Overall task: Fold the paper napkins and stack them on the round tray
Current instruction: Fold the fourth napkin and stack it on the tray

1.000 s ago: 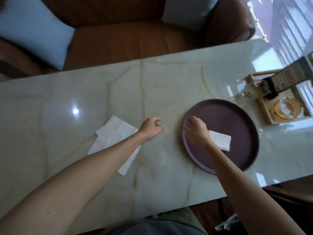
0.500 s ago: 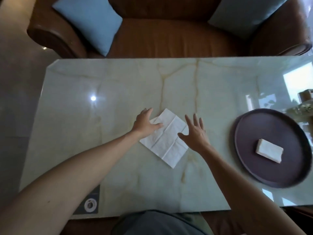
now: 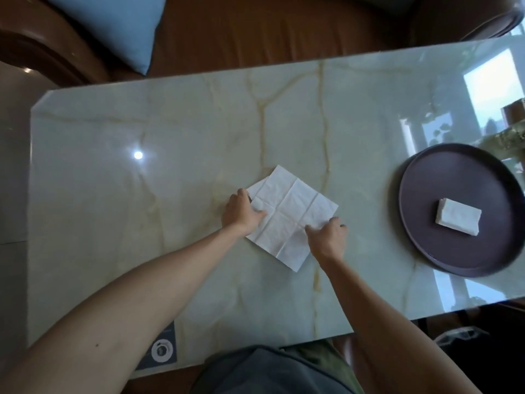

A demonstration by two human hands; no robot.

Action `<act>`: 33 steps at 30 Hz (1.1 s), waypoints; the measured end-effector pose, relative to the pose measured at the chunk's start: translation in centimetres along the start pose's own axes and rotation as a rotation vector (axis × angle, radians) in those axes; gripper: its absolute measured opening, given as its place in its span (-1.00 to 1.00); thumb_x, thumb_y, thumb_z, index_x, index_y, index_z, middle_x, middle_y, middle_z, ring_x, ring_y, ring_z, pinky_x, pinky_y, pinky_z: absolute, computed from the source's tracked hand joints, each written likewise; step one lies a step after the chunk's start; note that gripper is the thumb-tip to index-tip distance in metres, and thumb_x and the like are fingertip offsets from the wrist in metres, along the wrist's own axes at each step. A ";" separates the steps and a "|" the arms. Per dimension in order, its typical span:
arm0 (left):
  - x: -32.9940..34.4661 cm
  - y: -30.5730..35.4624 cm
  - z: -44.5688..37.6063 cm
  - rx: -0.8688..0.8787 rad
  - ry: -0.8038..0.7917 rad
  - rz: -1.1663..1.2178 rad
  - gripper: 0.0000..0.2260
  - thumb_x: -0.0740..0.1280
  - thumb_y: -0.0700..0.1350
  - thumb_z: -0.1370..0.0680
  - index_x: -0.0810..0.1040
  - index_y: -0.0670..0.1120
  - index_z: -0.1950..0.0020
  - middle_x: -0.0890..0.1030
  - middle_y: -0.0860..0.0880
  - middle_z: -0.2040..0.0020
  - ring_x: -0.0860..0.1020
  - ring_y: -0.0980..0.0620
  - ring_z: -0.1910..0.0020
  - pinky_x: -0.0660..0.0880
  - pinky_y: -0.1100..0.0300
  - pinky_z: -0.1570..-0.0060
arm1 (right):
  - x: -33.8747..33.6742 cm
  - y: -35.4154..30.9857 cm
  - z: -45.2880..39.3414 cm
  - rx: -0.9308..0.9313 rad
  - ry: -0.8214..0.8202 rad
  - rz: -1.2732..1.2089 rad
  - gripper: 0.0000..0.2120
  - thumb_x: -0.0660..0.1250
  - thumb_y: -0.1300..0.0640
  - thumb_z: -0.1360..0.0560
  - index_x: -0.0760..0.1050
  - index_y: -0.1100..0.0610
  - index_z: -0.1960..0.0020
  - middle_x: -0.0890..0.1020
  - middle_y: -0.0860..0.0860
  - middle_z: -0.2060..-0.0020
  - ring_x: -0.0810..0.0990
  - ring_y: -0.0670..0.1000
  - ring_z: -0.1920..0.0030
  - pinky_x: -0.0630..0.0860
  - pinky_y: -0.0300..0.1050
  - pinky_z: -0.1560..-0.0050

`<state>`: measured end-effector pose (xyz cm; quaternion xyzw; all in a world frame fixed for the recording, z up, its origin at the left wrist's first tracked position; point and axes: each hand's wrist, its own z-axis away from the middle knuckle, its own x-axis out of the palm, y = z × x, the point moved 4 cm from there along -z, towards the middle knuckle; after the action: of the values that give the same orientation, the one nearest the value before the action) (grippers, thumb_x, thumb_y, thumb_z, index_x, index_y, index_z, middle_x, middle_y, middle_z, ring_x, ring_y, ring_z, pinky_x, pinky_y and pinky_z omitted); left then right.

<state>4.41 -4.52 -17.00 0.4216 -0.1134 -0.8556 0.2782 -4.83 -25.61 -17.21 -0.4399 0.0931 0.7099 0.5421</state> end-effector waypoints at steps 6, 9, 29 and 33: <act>1.4 0.5 -0.1 -0.044 -0.047 0.068 -0.57 0.51 0.10 -0.43 0.43 -0.07 -0.13 0.63 -0.07 -0.10 0.63 -0.15 -0.08 0.56 -0.01 -0.08 | 1.6 0.4 -0.3 0.368 -0.043 -0.565 -0.48 0.56 0.26 -0.38 0.45 0.32 -0.26 0.60 0.23 -0.16 0.65 0.22 -0.03 0.62 0.04 0.09; 1.2 0.1 -0.1 -0.045 -0.029 0.074 -0.76 0.48 0.02 -0.44 0.45 -0.01 0.12 0.68 -0.10 -0.05 0.65 -0.17 -0.08 0.55 0.04 0.01 | 1.8 0.6 -0.6 0.416 -0.094 -0.641 -0.78 0.53 0.30 -0.39 0.53 0.31 0.05 0.64 0.21 0.05 0.63 0.14 0.20 0.55 -0.09 0.27; 3.7 -1.8 3.3 -0.139 -0.318 0.571 -0.90 0.43 -0.07 -0.55 0.63 -0.09 0.06 0.70 -0.03 0.09 0.65 0.07 0.23 0.49 0.35 0.39 | -1.6 -5.3 1.1 -0.390 -0.233 -0.139 -0.80 0.40 -0.06 -0.51 0.50 0.07 0.12 0.64 -0.04 0.22 0.65 0.02 0.21 0.55 -0.08 0.23; 4.2 -2.4 3.7 -0.158 -0.283 0.535 -0.77 0.27 -0.01 -0.63 0.45 -0.12 0.13 0.54 -0.11 0.17 0.49 -0.04 0.22 0.36 0.17 0.20 | -0.5 -4.4 1.4 -0.411 -0.320 -0.139 -0.70 0.33 -0.07 -0.55 0.57 0.18 0.11 0.65 -0.04 0.24 0.65 0.01 0.23 0.49 -0.16 0.26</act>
<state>-1.50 -5.08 -18.47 0.2305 -0.1911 -0.8083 0.5070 -1.82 -23.35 -14.47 -0.4281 -0.1704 0.7356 0.4966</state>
